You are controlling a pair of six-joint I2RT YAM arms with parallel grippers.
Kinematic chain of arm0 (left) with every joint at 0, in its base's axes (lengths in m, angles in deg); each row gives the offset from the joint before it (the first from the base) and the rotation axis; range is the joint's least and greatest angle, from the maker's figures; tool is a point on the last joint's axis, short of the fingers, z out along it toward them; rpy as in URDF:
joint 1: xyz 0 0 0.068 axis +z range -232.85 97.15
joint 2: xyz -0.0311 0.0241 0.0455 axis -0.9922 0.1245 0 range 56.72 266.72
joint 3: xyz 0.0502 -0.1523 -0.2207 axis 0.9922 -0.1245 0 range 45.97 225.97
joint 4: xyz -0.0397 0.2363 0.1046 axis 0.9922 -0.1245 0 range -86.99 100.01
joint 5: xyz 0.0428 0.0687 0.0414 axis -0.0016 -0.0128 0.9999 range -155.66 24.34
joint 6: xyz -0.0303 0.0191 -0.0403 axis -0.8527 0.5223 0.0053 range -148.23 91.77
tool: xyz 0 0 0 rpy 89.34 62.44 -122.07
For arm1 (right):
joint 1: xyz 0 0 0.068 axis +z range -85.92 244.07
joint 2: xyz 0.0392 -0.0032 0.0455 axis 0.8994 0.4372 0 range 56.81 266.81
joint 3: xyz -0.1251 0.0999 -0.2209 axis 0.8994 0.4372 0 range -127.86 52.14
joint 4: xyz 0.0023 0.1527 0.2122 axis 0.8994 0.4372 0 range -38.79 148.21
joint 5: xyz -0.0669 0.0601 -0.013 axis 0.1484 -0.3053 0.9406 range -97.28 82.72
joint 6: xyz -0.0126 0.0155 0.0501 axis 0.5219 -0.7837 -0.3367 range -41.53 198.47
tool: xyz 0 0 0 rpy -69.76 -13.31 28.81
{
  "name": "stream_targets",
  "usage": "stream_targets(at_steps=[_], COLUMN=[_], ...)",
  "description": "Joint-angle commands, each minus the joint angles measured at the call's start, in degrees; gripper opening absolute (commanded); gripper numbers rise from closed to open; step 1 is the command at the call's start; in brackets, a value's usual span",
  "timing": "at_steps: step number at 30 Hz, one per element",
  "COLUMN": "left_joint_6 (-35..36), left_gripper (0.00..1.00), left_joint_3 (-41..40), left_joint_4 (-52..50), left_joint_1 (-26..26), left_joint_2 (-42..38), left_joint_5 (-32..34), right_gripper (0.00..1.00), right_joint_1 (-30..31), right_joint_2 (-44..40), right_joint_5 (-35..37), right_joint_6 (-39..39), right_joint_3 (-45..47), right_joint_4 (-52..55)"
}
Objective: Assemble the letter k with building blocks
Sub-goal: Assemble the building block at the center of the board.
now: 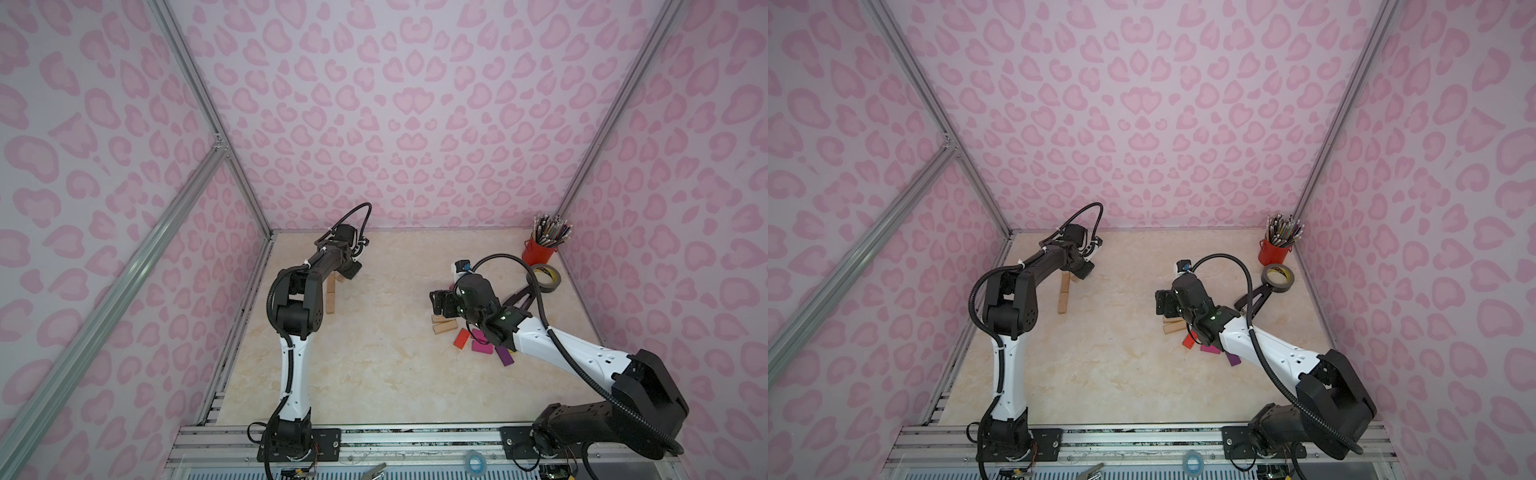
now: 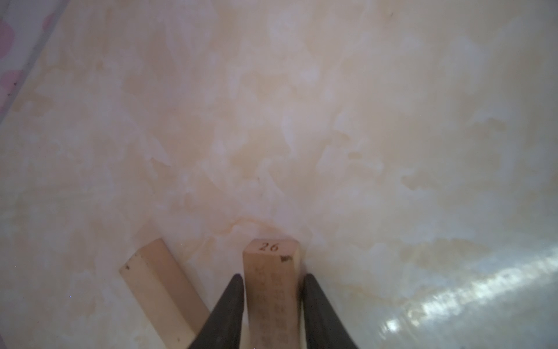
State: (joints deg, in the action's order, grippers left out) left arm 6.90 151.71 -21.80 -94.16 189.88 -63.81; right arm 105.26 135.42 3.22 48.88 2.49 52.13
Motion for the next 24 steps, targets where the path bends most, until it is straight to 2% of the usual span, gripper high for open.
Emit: stream_targets(at_steps=[1, 9, 24], left_joint_6=[1.3, 1.5, 0.7], left_gripper=[0.34, 0.33, 0.37], left_joint_3=[0.8, 2.1, 2.7], left_joint_4=[-1.3, -1.7, -1.7], left_joint_1=[0.0, 0.1, -0.4], left_joint_2=[0.0, 0.6, 0.0], left_joint_5=[0.0, -0.6, -1.3], right_gripper=[0.90, 0.90, 0.91], right_joint_1=[0.0, 0.0, 0.0], right_joint_2=[0.1, -0.2, 0.1], right_joint_5=[0.2, 0.4, 0.2], right_joint_6=[-0.6, -0.9, -1.0], right_joint_3=[-0.3, -0.2, -0.4], right_joint_4=[-0.4, -0.2, -0.2])
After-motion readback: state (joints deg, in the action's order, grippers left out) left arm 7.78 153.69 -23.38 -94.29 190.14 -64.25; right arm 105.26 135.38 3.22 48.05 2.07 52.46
